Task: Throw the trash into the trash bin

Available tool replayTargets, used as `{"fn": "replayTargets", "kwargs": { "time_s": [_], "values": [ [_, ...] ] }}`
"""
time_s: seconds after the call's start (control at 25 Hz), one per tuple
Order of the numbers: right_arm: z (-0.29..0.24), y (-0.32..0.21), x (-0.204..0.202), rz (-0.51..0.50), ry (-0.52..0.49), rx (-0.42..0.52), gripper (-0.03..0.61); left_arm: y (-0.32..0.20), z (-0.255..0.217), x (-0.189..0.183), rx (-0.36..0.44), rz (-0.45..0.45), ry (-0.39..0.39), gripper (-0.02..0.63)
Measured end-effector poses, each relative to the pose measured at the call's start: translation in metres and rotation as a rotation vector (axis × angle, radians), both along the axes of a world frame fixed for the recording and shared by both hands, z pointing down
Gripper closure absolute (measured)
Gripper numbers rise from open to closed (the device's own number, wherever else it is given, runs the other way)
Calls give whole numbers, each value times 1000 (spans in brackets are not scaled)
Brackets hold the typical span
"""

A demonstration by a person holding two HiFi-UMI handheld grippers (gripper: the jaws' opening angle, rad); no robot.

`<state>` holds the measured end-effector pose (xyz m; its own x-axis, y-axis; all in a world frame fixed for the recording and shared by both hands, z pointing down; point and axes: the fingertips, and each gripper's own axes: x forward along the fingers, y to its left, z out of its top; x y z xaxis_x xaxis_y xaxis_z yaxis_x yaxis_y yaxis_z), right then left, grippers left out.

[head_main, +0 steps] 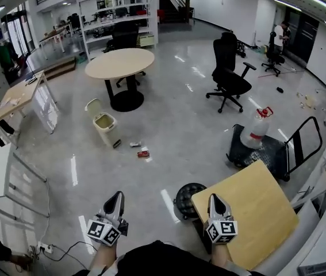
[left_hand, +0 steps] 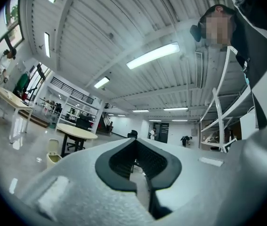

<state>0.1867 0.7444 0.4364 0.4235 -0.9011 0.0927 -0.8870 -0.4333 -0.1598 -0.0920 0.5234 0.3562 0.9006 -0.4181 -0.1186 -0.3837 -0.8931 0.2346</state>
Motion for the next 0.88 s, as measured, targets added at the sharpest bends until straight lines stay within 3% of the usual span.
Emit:
{"fn": "replayTargets", "kwargs": {
  "time_s": [0.16, 0.4, 0.68, 0.88],
  "values": [
    [2, -37, -14, -105, -6, -4, 574, 0, 5, -34, -11, -87, -6, 614],
    [7, -80, -50, -272, -9, -18, 574, 3, 5, -93, 4, -286, -2, 614],
    [6, -123, -82, -409, -24, -13, 574, 10, 3, -145, 5, -397, -36, 614],
    [-4, -154, -120, -521, -2, -1, 574, 10, -7, -174, 2, -443, -16, 614]
  ]
}}
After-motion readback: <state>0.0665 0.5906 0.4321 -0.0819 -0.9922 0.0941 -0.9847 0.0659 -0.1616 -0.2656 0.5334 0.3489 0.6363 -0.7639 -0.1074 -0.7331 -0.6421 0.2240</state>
